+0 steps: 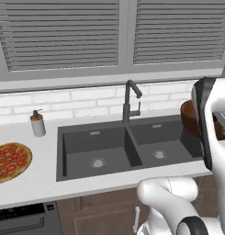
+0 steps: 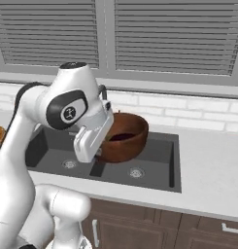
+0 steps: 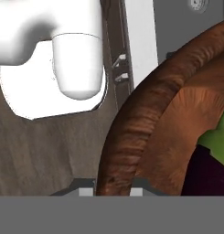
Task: Pick the eggplant from the sink and place it in the bowl. Then pick the bowl and place it in the microwave. Then close the microwave door and press the start button.
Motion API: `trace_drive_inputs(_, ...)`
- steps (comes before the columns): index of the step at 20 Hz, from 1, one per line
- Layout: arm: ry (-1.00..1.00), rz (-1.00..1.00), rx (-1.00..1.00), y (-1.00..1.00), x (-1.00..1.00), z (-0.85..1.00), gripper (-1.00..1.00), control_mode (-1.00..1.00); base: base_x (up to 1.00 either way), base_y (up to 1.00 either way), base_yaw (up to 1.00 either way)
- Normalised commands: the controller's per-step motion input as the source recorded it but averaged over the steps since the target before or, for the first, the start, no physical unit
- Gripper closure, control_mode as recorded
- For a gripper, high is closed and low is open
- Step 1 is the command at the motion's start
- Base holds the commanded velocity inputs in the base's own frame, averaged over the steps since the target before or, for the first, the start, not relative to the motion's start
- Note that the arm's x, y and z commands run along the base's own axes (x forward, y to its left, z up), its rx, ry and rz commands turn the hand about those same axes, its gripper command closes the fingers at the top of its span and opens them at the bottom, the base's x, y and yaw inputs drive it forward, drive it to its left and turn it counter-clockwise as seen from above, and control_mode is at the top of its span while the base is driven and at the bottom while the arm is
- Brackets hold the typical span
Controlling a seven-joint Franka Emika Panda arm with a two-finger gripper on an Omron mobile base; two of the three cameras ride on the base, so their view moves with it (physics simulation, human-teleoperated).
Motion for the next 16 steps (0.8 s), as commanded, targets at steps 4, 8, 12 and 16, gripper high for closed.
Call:
trace_drive_inputs(4,0.0,0.18,0.17,0.64,-0.68,0.54,1.0,-1.0,0.0,0.0,0.0)
trace_drive_inputs(8,0.05,0.14,0.11,0.96,-0.37,0.29,1.0,-1.0,0.0,0.0,0.0)
trace_drive_inputs(12,-0.05,0.15,0.05,0.99,-0.08,0.05,1.0,-1.0,0.0,0.0,0.0)
trace_drive_inputs(16,-0.29,0.04,-0.06,0.56,0.32,0.0,1.0,-1.0,0.0,0.0,0.0)
